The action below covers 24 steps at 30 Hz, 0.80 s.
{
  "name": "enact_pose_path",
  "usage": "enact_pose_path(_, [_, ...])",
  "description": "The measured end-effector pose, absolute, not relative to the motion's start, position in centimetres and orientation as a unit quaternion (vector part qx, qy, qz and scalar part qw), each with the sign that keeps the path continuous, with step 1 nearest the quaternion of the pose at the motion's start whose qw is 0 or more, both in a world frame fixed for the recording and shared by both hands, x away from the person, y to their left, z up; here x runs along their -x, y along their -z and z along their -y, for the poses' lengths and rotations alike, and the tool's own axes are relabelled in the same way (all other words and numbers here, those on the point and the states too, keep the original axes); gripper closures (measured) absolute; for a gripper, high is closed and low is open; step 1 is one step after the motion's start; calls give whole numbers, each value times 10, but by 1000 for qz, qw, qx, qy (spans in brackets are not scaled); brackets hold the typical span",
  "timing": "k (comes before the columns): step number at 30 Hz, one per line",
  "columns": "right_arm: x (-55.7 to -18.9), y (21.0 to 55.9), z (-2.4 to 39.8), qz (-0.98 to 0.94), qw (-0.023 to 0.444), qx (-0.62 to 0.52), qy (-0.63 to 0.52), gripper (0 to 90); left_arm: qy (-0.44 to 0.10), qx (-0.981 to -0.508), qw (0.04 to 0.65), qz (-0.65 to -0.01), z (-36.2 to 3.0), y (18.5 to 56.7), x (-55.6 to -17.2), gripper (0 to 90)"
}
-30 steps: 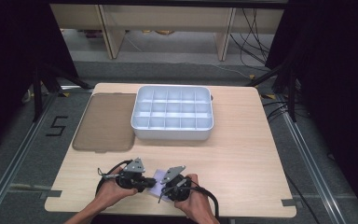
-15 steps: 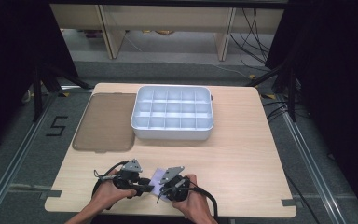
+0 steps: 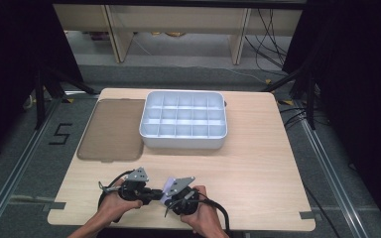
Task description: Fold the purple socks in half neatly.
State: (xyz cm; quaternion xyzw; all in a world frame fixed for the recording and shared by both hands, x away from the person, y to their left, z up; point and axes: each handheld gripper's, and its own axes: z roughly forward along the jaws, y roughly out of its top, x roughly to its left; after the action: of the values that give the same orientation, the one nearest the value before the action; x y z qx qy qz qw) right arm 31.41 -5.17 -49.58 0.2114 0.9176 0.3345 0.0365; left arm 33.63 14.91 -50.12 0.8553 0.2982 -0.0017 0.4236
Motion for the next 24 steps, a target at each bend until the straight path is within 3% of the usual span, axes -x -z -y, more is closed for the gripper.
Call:
enact_pose_path(9, [-317, 497, 52, -919, 33, -216, -329, 892, -8, -861, 421, -286, -146, 498, -333, 839])
enact_pose_path(14, [-336, 487, 65, -902, 75, -244, -348, 892, -11, -864, 419, -278, -144, 498, -332, 838])
enact_pose_path(19, [-348, 497, 70, -904, 68, -254, -336, 893, -13, -865, 419, -277, -143, 498, -331, 839])
enact_pose_path(24, [-355, 488, 77, -899, 92, -265, -337, 893, -14, -864, 420, -276, -143, 496, -331, 838])
